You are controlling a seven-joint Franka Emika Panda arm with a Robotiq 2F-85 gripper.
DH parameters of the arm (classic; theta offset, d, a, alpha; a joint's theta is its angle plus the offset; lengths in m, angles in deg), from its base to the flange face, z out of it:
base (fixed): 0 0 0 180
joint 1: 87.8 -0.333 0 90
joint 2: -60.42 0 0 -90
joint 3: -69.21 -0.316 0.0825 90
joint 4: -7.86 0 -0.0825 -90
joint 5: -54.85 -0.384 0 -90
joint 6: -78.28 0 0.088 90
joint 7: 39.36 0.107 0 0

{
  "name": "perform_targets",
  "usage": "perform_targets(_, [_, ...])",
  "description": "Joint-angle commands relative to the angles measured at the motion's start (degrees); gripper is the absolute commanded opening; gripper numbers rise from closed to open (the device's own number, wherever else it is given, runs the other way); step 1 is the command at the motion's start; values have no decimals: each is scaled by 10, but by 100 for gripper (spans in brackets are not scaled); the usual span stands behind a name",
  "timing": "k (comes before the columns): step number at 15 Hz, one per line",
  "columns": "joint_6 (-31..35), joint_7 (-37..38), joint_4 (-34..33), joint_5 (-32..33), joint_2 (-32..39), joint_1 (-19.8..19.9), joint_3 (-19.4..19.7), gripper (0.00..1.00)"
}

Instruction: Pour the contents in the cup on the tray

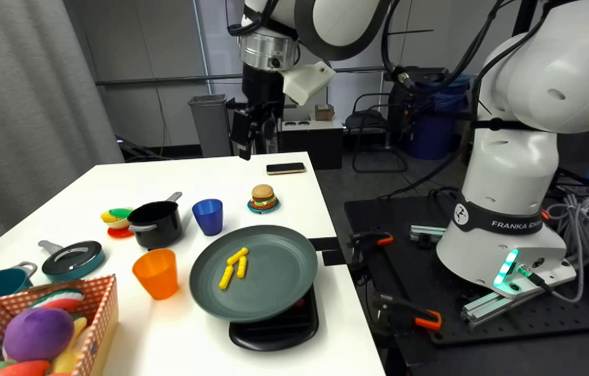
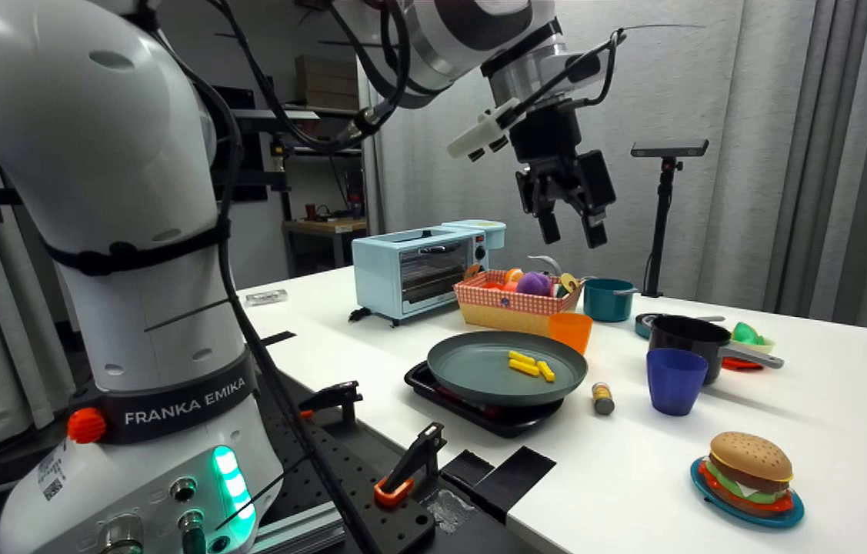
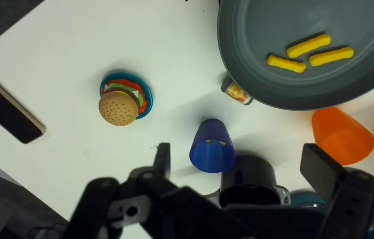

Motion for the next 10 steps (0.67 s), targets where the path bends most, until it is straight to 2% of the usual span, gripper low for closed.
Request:
perform_targets(1, [49,31,-1,43,51,22,10,100])
perform_targets(5, [92,45,-1,77,102,34,25,100])
perform_targets(10, [139,41,-1,85,161,18,58,100])
